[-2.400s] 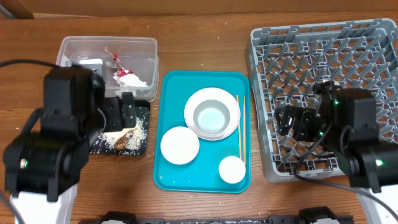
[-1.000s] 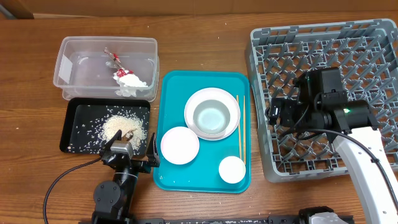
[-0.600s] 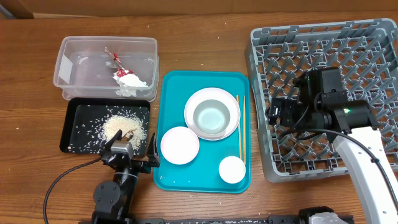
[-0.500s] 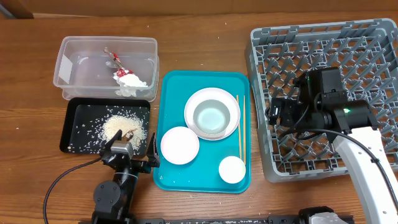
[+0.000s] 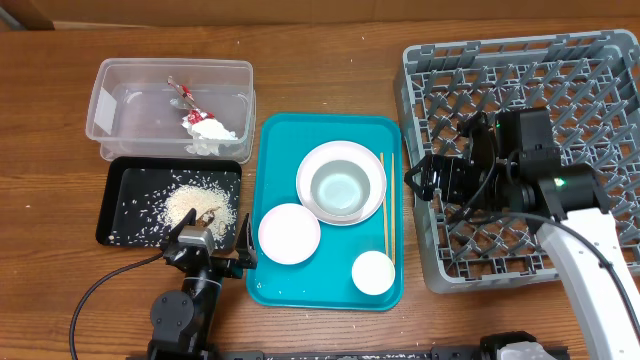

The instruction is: Sort waste into correct bins and load items into the dishwasher

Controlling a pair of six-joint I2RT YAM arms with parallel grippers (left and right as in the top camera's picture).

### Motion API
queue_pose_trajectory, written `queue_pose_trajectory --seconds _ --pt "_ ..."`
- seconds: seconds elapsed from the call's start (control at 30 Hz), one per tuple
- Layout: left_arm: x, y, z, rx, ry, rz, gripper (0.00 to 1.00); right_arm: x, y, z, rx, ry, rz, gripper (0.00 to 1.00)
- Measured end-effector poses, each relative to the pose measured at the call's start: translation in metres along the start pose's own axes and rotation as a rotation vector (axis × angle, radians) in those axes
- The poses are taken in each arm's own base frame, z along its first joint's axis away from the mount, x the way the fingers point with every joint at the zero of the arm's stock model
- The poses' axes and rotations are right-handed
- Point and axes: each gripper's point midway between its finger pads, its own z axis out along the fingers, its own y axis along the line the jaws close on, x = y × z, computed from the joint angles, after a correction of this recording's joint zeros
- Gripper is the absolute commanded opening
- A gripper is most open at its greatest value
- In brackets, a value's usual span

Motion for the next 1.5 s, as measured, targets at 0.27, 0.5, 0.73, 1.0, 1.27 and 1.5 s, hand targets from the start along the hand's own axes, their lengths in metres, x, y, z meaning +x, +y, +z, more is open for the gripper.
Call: queue_pose_trajectory --seconds 0.27,0.5,0.73,1.0,1.27,1.5 --pt "0.0 0.0 0.0 0.0 0.0 0.0 1.0 0.067 0.048 -0.053 0.037 -0.059 -0.147 1.0" --pt "0.0 0.0 0.0 0.0 0.001 0.0 1.0 0.101 0.047 -0.034 0.092 0.036 -0.09 0.75" --pt "0.0 0.0 0.0 0.0 0.0 0.0 1.0 0.138 0.013 0.019 0.256 0.239 -0.014 0.71" --pt "0.0 0.0 0.0 0.0 0.0 0.0 1.0 0.137 0.014 0.027 0.266 0.245 0.004 0.72" --pt "0.0 0.0 0.0 0.0 0.0 0.0 1.0 0.134 0.015 0.024 0.256 0.216 0.002 0.73" --pt "-0.005 -0.001 0.0 0.006 -0.02 0.0 1.0 0.127 0.022 0.014 0.211 0.156 -0.007 0.76"
